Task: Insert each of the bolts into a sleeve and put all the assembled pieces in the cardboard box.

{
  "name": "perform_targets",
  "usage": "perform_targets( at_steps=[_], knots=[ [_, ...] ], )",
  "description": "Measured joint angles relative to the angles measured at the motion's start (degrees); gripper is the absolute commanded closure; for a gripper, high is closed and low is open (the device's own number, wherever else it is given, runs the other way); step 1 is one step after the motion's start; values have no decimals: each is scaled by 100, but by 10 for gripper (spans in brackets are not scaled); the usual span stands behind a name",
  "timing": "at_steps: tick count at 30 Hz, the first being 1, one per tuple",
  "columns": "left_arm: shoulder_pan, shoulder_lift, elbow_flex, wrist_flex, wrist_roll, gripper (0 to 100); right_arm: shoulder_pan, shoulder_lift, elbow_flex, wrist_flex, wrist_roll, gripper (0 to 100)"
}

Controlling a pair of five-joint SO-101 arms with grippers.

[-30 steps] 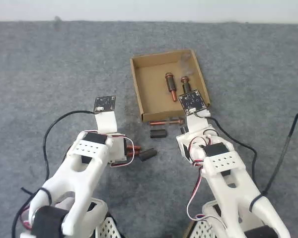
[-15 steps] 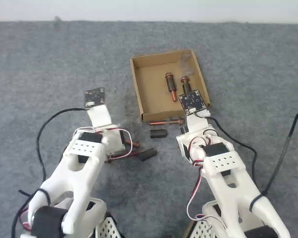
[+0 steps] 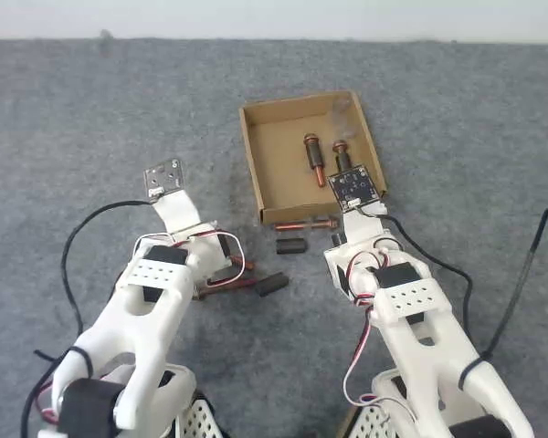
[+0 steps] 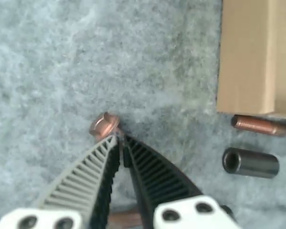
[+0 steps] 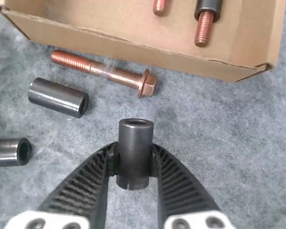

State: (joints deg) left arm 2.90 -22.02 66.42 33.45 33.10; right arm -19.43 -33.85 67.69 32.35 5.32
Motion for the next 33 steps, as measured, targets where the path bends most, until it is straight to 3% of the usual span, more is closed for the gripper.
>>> perform_targets(
  at_steps=[6, 14, 20, 33],
  knots=[
    [114, 0, -158, 193, 870, 988, 0, 0, 0, 0, 0, 991],
    [123, 0, -431, 695, 1336, 965, 0, 0, 0, 0, 0, 991],
    [123, 0, -431, 703, 1380, 802, 0, 0, 0, 0, 0, 991],
    [123, 62, -440, 703, 1424, 802, 0, 0, 0, 0, 0, 991]
  ],
)
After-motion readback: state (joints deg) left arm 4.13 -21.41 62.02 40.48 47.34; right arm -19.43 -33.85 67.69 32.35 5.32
